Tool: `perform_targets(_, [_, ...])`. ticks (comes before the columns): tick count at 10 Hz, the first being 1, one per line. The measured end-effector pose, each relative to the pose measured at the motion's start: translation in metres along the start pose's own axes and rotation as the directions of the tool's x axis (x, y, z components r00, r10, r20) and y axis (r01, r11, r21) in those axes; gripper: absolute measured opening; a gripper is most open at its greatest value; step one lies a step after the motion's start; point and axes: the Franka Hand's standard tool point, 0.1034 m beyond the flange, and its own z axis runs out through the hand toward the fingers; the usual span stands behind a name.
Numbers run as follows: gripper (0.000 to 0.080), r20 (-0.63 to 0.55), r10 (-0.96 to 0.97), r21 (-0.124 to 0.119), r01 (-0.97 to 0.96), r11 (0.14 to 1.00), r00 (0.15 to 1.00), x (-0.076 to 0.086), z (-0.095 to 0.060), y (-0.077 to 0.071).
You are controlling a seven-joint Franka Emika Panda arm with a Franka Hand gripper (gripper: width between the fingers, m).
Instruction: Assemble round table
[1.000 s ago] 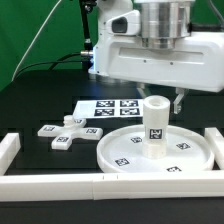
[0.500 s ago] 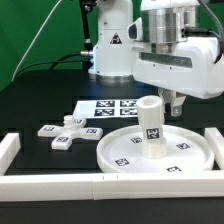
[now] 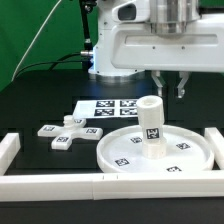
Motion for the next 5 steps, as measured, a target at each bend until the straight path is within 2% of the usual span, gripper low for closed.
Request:
perform_targets(1, [0.0309,-0.017,-0.075,0.005,0.075,0.997,0.997,0.003,-0.003,0.003])
perform_targets(2, [0.0445,-0.018,-0.139,0.002,0.139,0.990,0.990,0.003,-0.002,0.003])
perform_targets(3, [0.0445,-0.018,-0.220,0.000,0.220,0.976,0.975,0.003,-0.002,0.004])
perform_targets(4, [0.0598,-0.019,-0.279,-0.001,0.280,0.960,0.960,0.005,-0.002,0.005])
perform_targets(5, [0.0633,-0.015,-0.373,0.004,0.373,0.928,0.928,0.016,-0.009,0.014])
